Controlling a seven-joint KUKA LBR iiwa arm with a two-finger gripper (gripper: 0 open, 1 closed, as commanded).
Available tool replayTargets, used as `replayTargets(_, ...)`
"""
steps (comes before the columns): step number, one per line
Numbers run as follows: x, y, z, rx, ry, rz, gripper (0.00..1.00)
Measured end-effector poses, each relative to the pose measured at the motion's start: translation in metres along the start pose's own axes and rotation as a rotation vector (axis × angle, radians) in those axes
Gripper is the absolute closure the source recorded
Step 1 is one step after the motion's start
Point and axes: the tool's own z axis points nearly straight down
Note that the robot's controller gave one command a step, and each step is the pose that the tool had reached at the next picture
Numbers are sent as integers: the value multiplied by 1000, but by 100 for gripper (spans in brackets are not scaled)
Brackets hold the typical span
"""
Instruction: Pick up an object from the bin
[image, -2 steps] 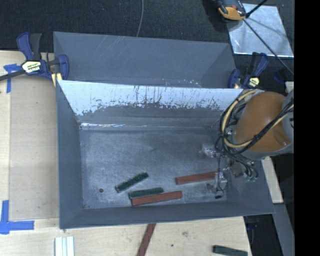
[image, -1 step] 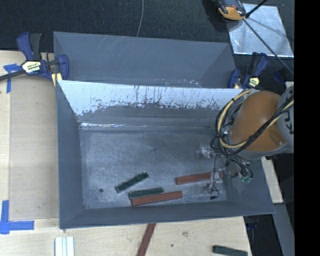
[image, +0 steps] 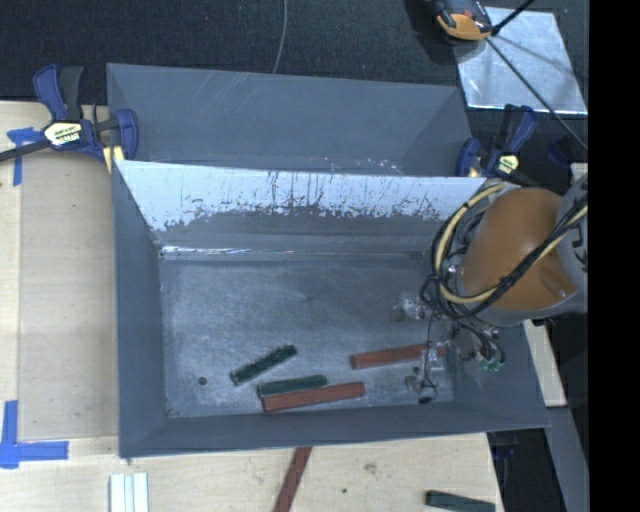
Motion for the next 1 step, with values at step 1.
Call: replayTargets(1, -5, 3, 36, -1, 4, -27, 0)
